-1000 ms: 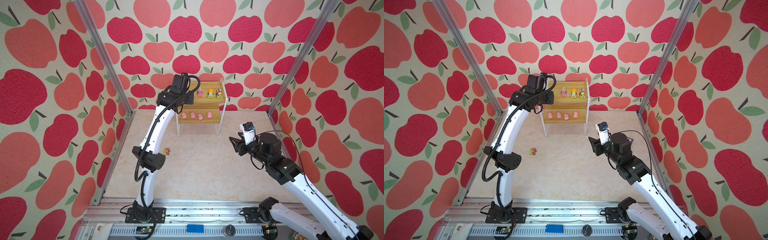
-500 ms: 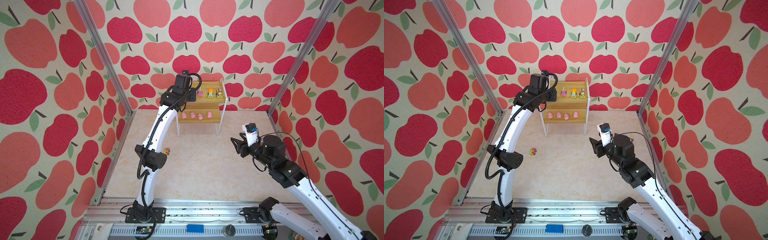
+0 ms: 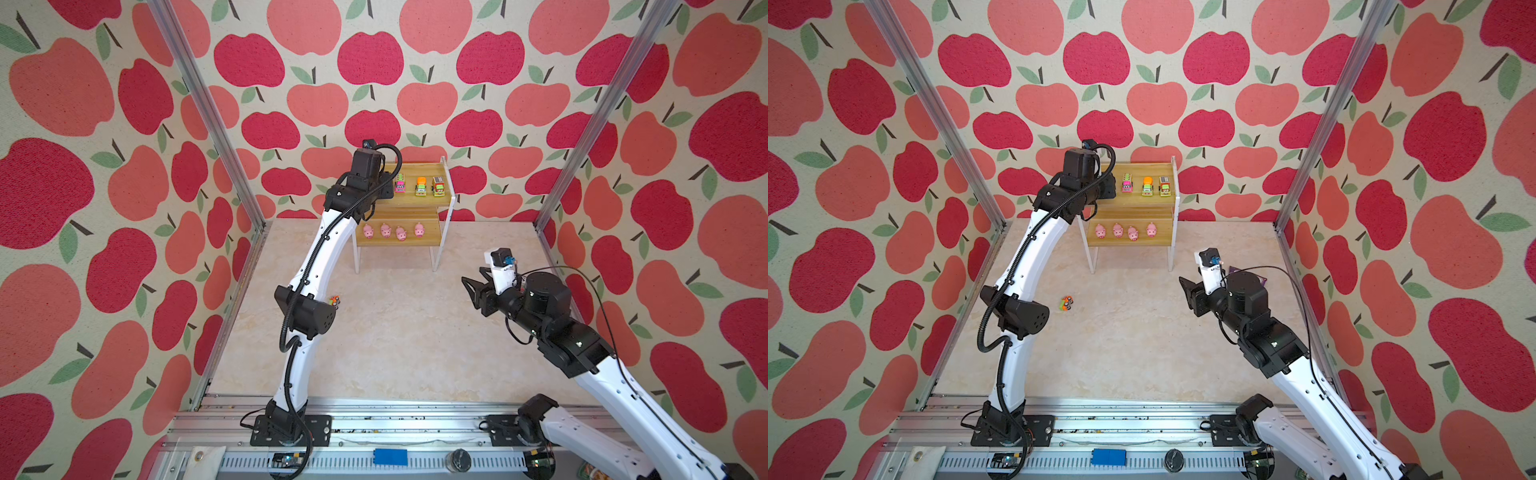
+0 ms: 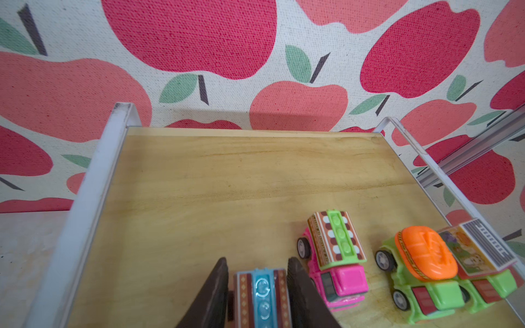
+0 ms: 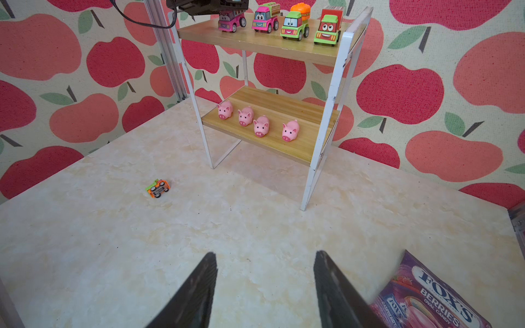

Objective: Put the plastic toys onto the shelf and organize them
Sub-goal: 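Lower the truck beside the pink-and-green truck and open the left gripper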

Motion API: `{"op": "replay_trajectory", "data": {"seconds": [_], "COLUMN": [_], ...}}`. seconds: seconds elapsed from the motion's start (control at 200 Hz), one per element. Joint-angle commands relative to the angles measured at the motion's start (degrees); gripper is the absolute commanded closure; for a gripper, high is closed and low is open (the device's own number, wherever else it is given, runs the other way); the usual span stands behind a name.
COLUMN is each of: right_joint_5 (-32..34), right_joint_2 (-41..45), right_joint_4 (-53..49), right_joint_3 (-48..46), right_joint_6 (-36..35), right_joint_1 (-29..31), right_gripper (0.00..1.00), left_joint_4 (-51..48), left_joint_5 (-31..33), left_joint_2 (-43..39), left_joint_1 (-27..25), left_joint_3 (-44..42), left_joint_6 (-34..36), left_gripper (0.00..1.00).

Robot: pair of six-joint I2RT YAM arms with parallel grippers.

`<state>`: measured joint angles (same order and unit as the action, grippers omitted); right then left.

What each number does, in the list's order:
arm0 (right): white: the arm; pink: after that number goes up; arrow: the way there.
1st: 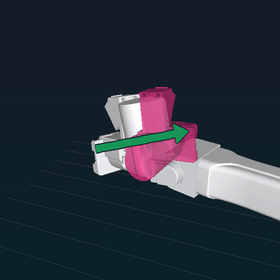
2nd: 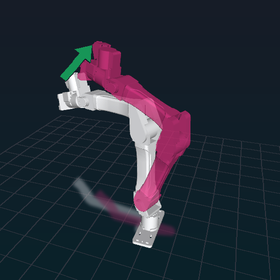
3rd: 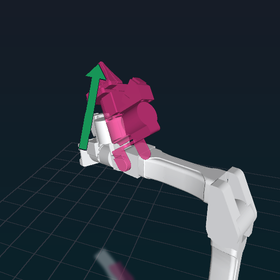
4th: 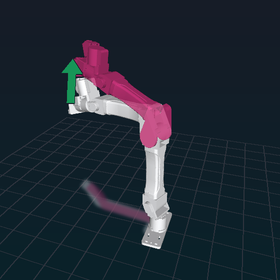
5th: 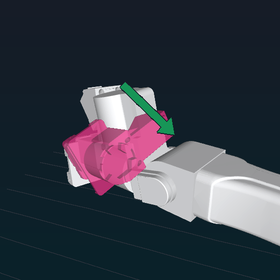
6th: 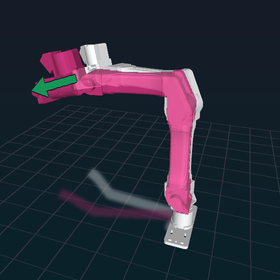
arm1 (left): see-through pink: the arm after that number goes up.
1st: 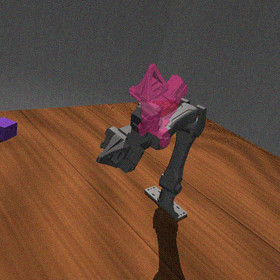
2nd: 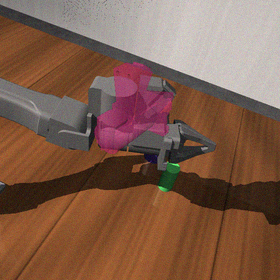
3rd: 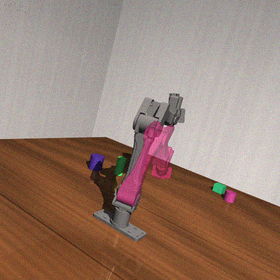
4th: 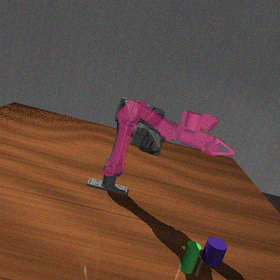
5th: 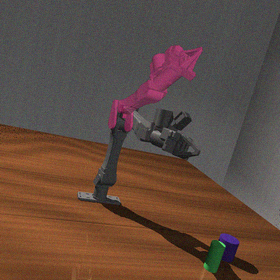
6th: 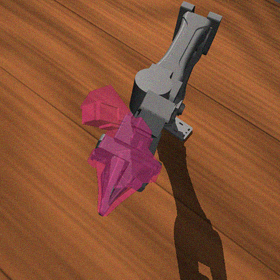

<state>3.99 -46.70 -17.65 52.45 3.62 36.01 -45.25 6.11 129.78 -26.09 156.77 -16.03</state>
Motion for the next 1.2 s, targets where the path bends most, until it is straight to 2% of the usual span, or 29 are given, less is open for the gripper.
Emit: {"op": "replay_trajectory", "data": {"seconds": [0.0, 0.495, 0.71, 0.795, 1.051, 1.196], "right_joint_5": [0.6, 1.0, 1.0, 0.7, 0.3, 0.8], "right_joint_2": [0.2, 0.0, -0.3, -0.8, -2.2, -3.4], "right_joint_4": [0.6, 0.9, 1.1, 1.5, 2.5, 2.5], "right_joint_3": [-1.0, -1.8, -1.8, -1.8, -1.2, -0.3], "right_joint_6": [-0.1, 0.1, -0.1, 0.0, -0.1, -1.0], "right_joint_1": [0.5, 0.5, 0.5, 0.4, 0.5, 0.5], "right_gripper": [0.42, 0.42, 0.42, 0.42, 0.42, 0.41], "left_joint_4": [2.2, 5.8, 6.4, 6.8, 8.0, 9.0], "left_joint_5": [2.1, 2.6, 3.3, 2.9, -2.2, -6.6], "left_joint_2": [1.6, 3.4, 2.9, 2.2, -0.9, -2.9], "left_joint_1": [0.1, -0.3, -0.3, -0.2, 1.3, 2.3], "left_joint_3": [0.7, -0.6, -0.6, -0.5, -0.3, -0.2], "left_joint_6": [-2.0, -7.9, -8.1, -7.6, -4.4, -2.9], "left_gripper": [0.63, 0.63, 0.57, 0.52, 0.24, 0.16]}}
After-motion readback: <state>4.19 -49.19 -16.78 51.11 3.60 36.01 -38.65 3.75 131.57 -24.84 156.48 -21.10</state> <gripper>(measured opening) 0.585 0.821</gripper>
